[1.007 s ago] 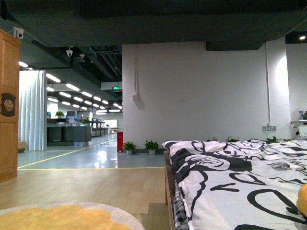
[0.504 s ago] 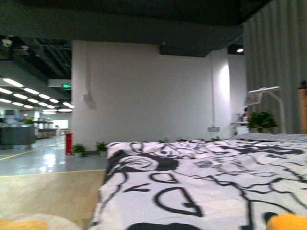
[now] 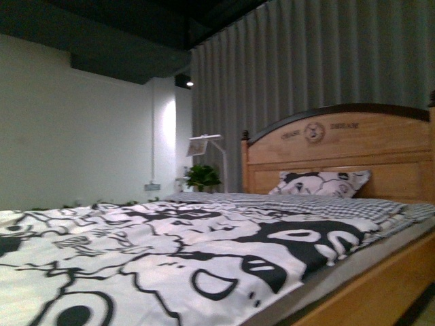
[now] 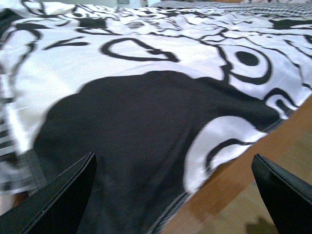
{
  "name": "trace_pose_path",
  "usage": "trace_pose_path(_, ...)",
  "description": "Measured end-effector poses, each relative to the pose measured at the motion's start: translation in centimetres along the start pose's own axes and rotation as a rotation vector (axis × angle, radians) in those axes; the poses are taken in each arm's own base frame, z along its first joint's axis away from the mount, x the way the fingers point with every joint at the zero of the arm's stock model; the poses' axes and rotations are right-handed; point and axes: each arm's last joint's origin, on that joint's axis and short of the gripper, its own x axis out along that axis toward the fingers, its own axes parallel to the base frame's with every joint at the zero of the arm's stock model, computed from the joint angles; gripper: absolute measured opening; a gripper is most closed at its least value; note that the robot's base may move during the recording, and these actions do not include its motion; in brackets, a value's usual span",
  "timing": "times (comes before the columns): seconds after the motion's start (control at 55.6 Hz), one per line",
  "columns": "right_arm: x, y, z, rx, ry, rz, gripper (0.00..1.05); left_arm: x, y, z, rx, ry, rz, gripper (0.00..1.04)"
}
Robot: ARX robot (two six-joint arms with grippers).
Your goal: Put away toys
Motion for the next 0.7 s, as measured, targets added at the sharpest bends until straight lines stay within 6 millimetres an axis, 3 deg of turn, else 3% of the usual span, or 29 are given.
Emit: trace_pose_path(0.701,0.00,0.00,0.00,0.000,0.000,-0.001,0.06,0.00,0.00,0.00,0.000,0.000,0.000,0.98)
